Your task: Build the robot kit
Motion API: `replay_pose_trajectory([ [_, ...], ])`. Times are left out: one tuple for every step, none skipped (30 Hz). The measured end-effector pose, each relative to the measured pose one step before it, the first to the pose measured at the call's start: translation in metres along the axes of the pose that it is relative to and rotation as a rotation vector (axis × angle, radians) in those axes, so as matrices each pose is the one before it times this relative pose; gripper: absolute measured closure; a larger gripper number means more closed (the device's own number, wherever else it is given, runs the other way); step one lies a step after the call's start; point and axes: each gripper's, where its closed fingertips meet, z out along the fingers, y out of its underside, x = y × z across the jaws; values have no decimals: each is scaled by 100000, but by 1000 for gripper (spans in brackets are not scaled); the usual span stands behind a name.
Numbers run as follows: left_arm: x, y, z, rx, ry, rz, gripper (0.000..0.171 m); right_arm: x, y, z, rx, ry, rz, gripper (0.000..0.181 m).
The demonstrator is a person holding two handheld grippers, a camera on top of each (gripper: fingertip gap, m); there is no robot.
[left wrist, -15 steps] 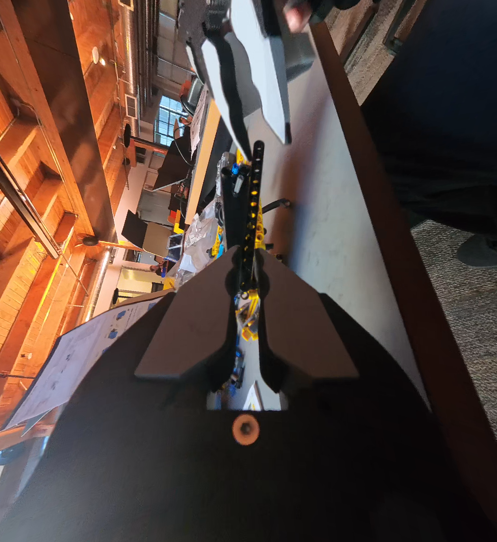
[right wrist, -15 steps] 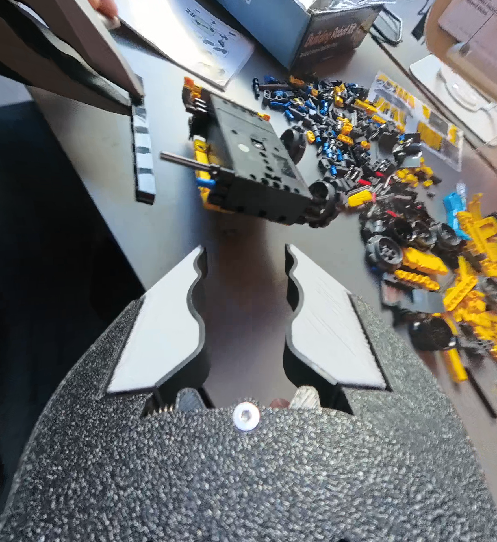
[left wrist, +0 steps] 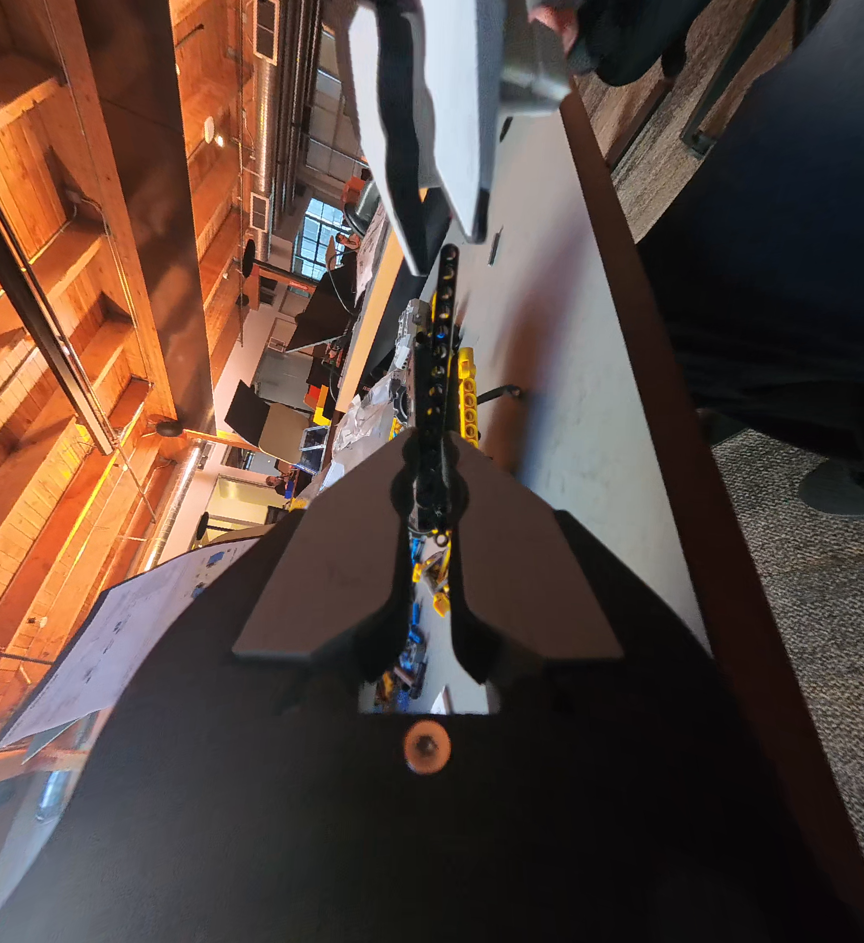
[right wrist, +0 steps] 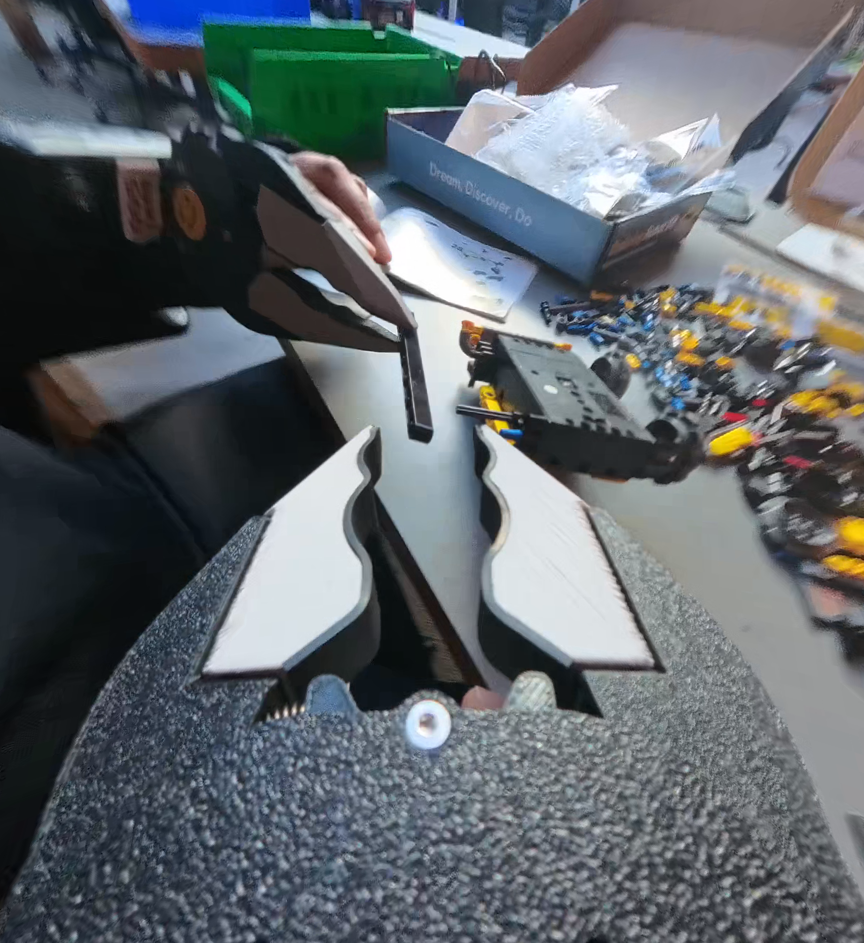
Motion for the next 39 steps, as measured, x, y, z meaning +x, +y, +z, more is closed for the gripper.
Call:
replay_pose_trajectory([
  [-52, 14, -5, 130, -154, -650, 168, -190, 5, 228, -2890, 2640, -8090, 146],
  [-58, 18, -7, 169, -25, -819, 168, -207, 63, 259, -3188, 2326, -7593, 149],
  [25, 37, -16, -39, 455, -849, 167, -140, 131, 253, -3442, 2370, -6848, 156],
  [19, 102, -7, -497, 53, -565, 167, 1, 103, 222, -2982, 2725, -5926, 166],
  [0, 116, -29, -363, -196, -313, 167, 59, -16, 158, -1973, 2453, -4569, 170],
  [-24, 79, -33, -118, -403, -799, 167, 14, -119, 100, -1016, 1228, -2902, 170],
  [-42, 24, -45, 102, -380, -1547, 167, 43, -134, 63, -405, 724, -1503, 170],
  [-7, 23, -20, 28, -97, -1659, 168, 113, -77, 54, -142, 814, -897, 170],
  [-17, -5, 14, -5, -291, -1273, 168, 80, -20, 53, -139, 546, -916, 170],
  [43, 67, 62, -528, 9, -1038, 168, 95, -32, 20, 82, 743, -1156, 170],
  [155, 142, 98, -1224, 496, -1046, 168, 124, -93, -15, 342, 1008, -1288, 170],
  [95, 134, 74, -1459, -125, 0, 168, 51, -83, 4, -57, 508, -1279, 170],
  [-5, 87, 57, -1135, -850, 701, 168, -10, 7, 53, -727, 155, -1378, 170],
  [21, 81, 71, -1041, -481, 501, 168, 35, 35, 80, -832, 593, -1474, 170],
  [-6, -24, 70, -425, -447, -430, 168, 70, 17, 63, -445, 811, -1310, 170],
  [-164, -258, 29, 734, -1396, -1060, 168, 3, 18, 59, -246, 416, -833, 170],
  [-141, -500, 20, 1691, -1338, -1497, 165, -34, -13, 49, -85, 277, -458, 170],
  [59, -505, 65, 1152, -181, -1180, 161, -32, -41, 28, 100, 445, -492, 170],
  [176, -376, 120, 120, 314, 456, 160, -51, -25, 32, -59, 512, -705, 171],
  [154, -326, 143, -207, -165, 2108, 161, -51, -52, 23, -3, 568, -760, 171],
  [172, -185, 186, -800, -198, 2976, 162, -66, -107, 2, 413, 488, -407, 172],
  [136, -88, 193, -1259, -441, 3109, 164, -89, -143, 10, 628, 117, -60, 172],
  [43, -125, 177, -828, -1019, 2543, 169, -116, -91, 43, 360, -142, -181, 172],
  [15, -163, 156, -127, -1140, 1271, 171, -72, 2, 59, -38, 194, -542, 173],
  [106, -133, 164, 140, -367, 357, 170, -2, 37, 58, -88, 577, -768, 173],
  [182, -110, 140, 179, 283, 142, 166, -36, 68, 61, -126, 284, -674, 173],
  [192, -93, 89, 138, 490, 247, 163, -72, 107, 75, -369, -153, -468, 173],
  [154, -113, 37, 272, 518, -2, 160, -86, 86, 33, -259, -301, -415, 173],
  [143, -47, 16, 60, 690, -473, 157, -98, -42, -35, 329, -351, -385, 173],
  [169, -8, 18, -186, 970, -941, 154, -74, -139, -103, 780, -386, -175, 173],
  [150, 17, 23, -99, 1016, -957, 155, -2, -178, -141, 887, -151, 62, 173],
  [-4, 42, 72, -249, -9, -777, 154, 46, -182, -160, 942, 167, 113, 173],
  [-71, 48, 91, -396, -210, -491, 154, 29, -224, -159, 1234, -54, 199, 173],
  [-36, -48, 100, 69, 341, -441, 154, -15, -226, -121, 1374, -472, 516, 173],
  [-72, -157, 96, 662, 245, -515, 154, 5, -115, -61, 1020, -403, 666, 173],
  [-77, -141, 100, 629, 380, -98, 153, 66, -26, -8, 655, -86, 535, 173],
  [-99, -136, 72, 668, 405, 403, 153, 64, 5, 6, 565, -143, 462, 173],
  [-98, -120, 35, 752, 396, 429, 154, 52, 9, 7, 453, -216, 631, 173],
  [-96, -28, 41, 289, 438, 92, 155, 58, -18, -15, 406, -167, 673, 173],
])
